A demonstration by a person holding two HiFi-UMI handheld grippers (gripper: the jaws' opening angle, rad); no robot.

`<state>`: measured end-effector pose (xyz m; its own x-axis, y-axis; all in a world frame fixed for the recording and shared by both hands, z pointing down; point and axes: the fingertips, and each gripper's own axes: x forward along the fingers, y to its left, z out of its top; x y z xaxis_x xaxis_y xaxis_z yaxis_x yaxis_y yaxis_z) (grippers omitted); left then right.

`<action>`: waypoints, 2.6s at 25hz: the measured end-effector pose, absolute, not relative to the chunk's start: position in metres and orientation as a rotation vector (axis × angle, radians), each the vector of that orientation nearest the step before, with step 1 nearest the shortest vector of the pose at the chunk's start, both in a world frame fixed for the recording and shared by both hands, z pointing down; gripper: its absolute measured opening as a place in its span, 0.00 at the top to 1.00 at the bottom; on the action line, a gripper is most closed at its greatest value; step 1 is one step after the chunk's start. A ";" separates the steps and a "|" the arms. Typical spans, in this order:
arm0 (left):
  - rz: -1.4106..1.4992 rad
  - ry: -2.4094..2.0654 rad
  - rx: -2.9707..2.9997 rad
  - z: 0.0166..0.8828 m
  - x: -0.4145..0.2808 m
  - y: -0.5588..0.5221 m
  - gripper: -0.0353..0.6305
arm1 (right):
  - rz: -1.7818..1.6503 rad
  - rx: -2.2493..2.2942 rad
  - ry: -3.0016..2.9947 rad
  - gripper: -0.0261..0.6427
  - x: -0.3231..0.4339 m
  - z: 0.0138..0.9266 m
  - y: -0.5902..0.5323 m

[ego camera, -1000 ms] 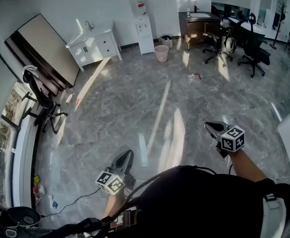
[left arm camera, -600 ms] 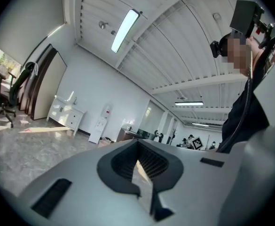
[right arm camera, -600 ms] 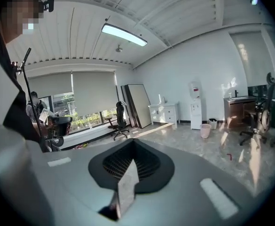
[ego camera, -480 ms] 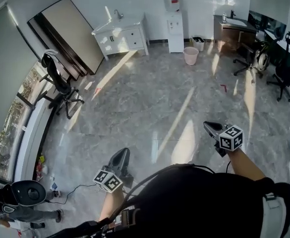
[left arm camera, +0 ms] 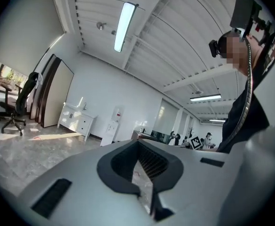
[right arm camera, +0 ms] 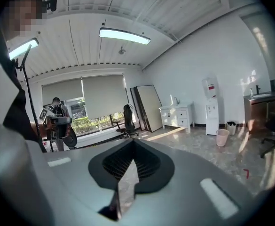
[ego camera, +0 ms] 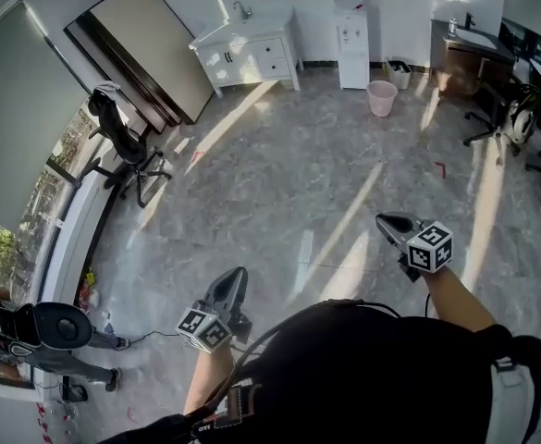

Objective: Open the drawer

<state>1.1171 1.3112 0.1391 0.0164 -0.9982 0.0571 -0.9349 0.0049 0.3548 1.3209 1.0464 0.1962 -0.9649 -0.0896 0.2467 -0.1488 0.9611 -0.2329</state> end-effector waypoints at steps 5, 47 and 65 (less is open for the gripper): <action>-0.323 -1.952 2.008 0.145 1.098 1.267 0.96 | 0.425 0.254 -2.858 0.96 1.316 0.209 1.003; -0.409 -2.011 2.016 0.128 0.686 0.950 0.96 | 0.334 0.181 -2.840 0.96 0.905 0.188 0.678; -0.445 -2.078 1.921 0.144 0.613 0.792 0.96 | 0.328 0.030 -2.848 0.96 0.793 0.200 0.510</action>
